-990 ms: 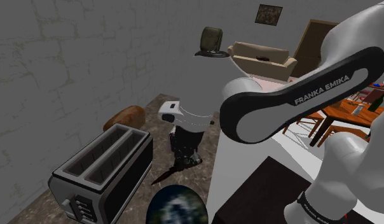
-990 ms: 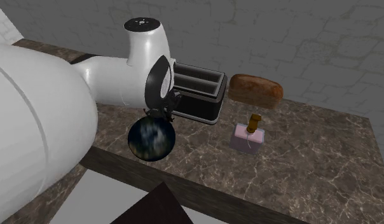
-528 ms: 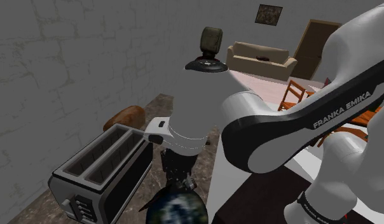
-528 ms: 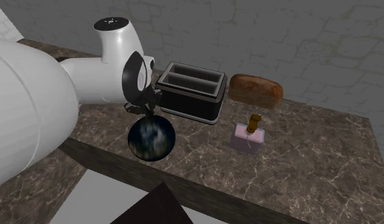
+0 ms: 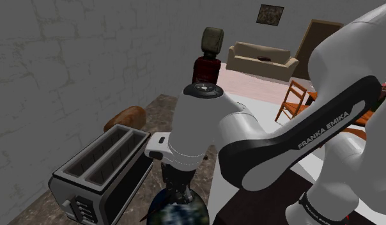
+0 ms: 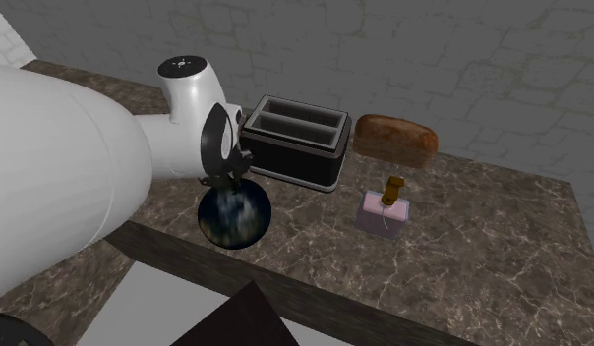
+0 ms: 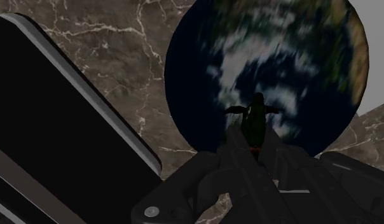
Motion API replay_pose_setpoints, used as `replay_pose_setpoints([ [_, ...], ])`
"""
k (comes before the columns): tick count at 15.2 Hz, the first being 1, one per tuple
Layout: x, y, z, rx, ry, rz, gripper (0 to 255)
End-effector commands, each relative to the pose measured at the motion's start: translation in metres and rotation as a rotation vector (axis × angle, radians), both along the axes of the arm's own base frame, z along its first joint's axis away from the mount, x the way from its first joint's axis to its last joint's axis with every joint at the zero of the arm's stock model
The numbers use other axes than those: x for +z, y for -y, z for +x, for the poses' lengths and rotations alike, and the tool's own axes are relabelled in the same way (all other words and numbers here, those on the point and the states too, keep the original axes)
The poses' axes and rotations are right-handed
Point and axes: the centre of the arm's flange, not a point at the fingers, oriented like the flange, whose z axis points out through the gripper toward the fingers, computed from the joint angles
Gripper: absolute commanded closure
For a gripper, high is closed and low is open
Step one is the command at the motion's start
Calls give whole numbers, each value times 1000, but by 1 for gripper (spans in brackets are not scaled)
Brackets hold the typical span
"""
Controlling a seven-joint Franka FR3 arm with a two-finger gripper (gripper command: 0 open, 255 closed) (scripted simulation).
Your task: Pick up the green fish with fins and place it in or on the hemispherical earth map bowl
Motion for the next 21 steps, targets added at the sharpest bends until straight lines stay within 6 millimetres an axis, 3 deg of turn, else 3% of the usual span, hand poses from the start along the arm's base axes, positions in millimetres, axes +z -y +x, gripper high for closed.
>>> replay_pose_setpoints([
  [1,-10,-1,0,0,0,1,255],
  [3,-23,-1,0,0,0,1,255],
  [11,-23,-1,0,0,0,1,255],
  [12,-23,-1,0,0,0,1,0],
  [17,-23,-1,0,0,0,1,0],
  [21,27,3,-4,0,0,1,0],
])
